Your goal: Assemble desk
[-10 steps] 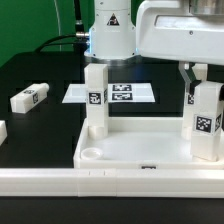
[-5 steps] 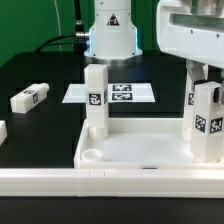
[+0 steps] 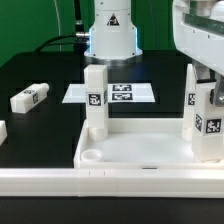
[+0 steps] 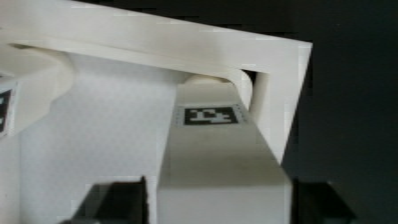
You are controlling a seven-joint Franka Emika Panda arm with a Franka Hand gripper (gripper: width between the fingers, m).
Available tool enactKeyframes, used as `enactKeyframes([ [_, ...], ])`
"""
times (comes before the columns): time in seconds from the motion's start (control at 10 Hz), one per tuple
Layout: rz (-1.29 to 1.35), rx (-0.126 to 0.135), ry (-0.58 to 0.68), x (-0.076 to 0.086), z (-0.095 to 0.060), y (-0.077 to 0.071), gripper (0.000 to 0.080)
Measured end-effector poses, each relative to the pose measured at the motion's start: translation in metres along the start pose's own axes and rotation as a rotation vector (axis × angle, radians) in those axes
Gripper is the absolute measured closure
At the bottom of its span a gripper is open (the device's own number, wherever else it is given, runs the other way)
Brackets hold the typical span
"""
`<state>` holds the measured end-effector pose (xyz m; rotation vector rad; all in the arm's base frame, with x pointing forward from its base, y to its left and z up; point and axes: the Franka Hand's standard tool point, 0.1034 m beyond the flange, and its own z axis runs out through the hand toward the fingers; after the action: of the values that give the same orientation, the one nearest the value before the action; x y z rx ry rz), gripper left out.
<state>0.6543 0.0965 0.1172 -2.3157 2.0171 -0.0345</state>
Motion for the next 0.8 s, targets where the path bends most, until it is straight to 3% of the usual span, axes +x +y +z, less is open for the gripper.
enactKeyframes([
  [0.1,-0.011,-0.001,0.001,0.0001,0.0002,0.0002,0.0233],
  [0.2,-0.113,-0.008,0.003,0.0001,0.0002,0.001,0.0233],
  [0.3,-0.215,-0.01,0.003,0.0,0.0,0.0011,0.0167],
  [0.8,-0.647,-0.019,0.005,-0.0077,0.0012,0.0022,0.0151],
])
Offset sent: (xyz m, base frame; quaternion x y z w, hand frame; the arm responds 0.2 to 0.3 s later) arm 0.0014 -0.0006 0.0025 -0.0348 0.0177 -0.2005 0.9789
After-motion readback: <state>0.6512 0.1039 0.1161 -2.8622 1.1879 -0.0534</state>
